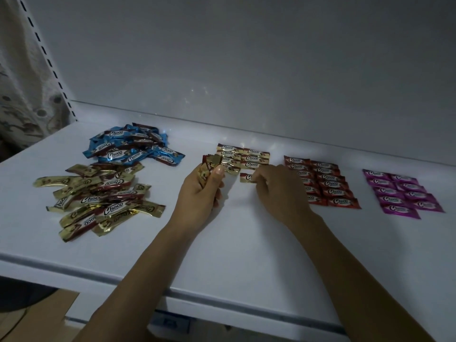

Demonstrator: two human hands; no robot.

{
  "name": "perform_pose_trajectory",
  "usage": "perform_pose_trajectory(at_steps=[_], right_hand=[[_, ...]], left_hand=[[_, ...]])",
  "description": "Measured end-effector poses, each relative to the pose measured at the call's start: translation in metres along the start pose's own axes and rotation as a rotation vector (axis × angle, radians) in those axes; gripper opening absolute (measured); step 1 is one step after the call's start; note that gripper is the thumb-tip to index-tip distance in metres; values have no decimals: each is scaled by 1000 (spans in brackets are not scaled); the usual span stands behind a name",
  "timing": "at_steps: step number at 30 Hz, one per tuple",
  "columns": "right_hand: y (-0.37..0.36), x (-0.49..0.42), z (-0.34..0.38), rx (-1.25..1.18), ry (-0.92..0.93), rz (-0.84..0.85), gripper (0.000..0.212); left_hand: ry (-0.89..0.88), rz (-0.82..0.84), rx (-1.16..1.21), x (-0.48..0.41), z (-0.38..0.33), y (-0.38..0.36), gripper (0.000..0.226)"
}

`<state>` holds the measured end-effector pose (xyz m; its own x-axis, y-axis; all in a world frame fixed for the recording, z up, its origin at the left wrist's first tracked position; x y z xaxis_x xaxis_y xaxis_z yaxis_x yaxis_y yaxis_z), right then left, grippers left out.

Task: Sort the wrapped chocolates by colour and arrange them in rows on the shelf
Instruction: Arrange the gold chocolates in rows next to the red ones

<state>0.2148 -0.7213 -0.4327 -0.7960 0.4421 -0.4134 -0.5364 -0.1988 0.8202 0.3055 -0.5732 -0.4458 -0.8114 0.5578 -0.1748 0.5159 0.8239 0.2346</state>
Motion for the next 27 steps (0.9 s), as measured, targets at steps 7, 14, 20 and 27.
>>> perform_pose_trajectory(at_steps=[7, 14, 20, 27], right_hand=[[-8, 3, 2, 85, 7, 100, 28], [-10, 4, 0, 63, -3, 90, 28], [-11, 5, -1, 59, -1, 80, 27], [-4, -2, 13, -250, -65, -33, 19]], left_hand=[[50, -26, 55, 1, -3, 0, 34], [89, -64, 128, 0, -2, 3, 35], [100, -50, 130, 1, -3, 4, 34], [92, -24, 173, 2, -5, 3, 19]])
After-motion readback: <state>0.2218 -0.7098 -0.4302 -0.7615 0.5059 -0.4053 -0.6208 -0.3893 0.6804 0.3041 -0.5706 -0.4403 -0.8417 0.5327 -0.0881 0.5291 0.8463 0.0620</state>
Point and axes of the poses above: each hand's wrist, its own x-axis away from the middle knuckle, its own y-axis out of the back of the hand, z = x × y, the point moved 4 cm from there along -x, towards the middle knuckle, and after that the axes turned 10 degrees about -x, right-handed, at the moved point
